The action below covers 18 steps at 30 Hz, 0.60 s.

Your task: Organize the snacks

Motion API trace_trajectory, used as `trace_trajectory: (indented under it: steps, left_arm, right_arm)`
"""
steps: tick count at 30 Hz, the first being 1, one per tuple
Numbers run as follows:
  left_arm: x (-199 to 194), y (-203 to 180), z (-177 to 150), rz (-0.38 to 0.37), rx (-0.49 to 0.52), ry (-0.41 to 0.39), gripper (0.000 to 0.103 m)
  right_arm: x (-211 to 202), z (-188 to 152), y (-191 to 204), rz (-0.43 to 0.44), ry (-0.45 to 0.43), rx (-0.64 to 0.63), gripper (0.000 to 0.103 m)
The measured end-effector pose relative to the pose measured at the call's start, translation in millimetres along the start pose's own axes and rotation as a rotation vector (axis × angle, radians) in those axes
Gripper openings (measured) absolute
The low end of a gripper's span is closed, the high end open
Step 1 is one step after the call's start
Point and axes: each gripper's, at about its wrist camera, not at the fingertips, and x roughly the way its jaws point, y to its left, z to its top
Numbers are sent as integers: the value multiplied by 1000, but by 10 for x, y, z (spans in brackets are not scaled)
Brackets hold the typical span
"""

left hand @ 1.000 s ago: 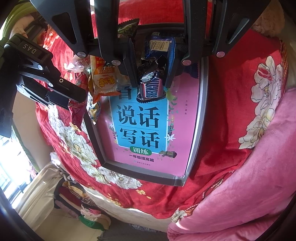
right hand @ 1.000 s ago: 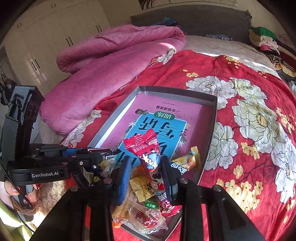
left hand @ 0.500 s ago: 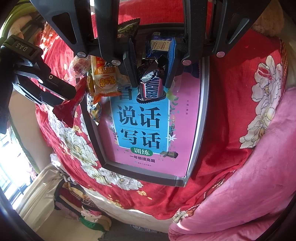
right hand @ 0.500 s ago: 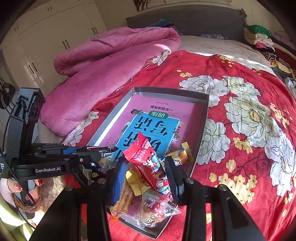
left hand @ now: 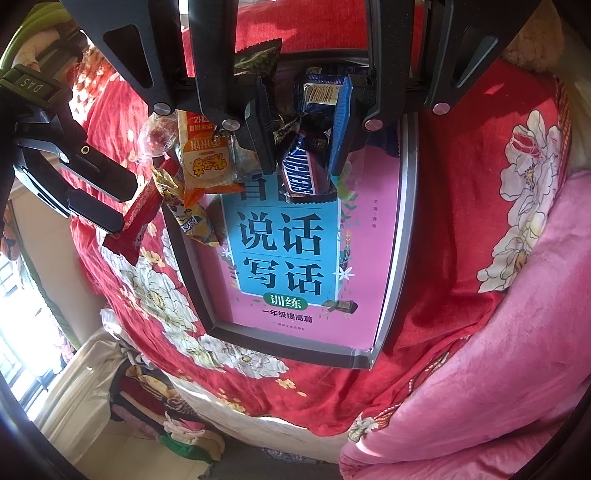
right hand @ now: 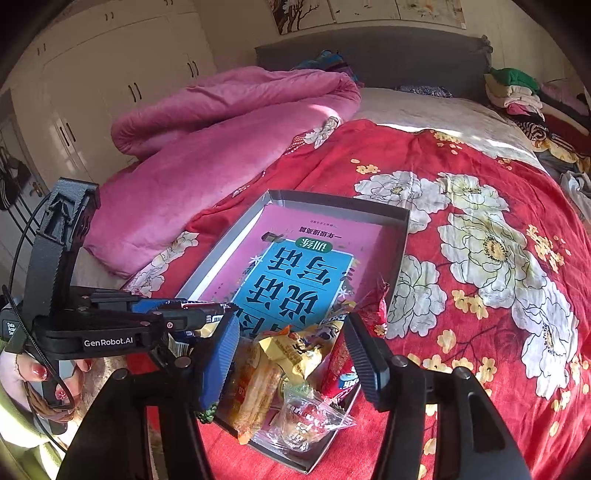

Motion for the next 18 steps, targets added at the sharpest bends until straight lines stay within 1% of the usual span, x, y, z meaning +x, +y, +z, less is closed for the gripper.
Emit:
trace_trajectory:
  steps: [6, 9, 11, 12, 14, 16, 18]
  left_arm:
    - [-44, -18, -4, 4, 7, -11, 30]
    - [-70, -30, -9, 8, 11, -19, 33]
    - [-97, -44, -10, 10, 15, -26, 40]
    - [-117, -49, -13, 10, 17, -31, 41]
    - [-160, -64, -12, 16, 22, -44, 49]
    - [-208, -78, -6, 19, 25, -58, 55]
    - [-262, -90, 1, 22, 25, -74, 57]
  right_arm:
    - [-34, 1, 3, -5, -10, 0, 59]
    - [-61, 3, 14, -12, -18, -4, 61]
    - [-81, 3, 28, -15, -23, -9, 62]
    - [-91, 4, 36, -19, -26, -12, 62]
    - [-119, 5, 48, -25, -35, -18, 63]
    - [-152, 9, 75, -33, -47, -27, 65]
    - [-194, 5, 99, -38, -61, -38, 68]
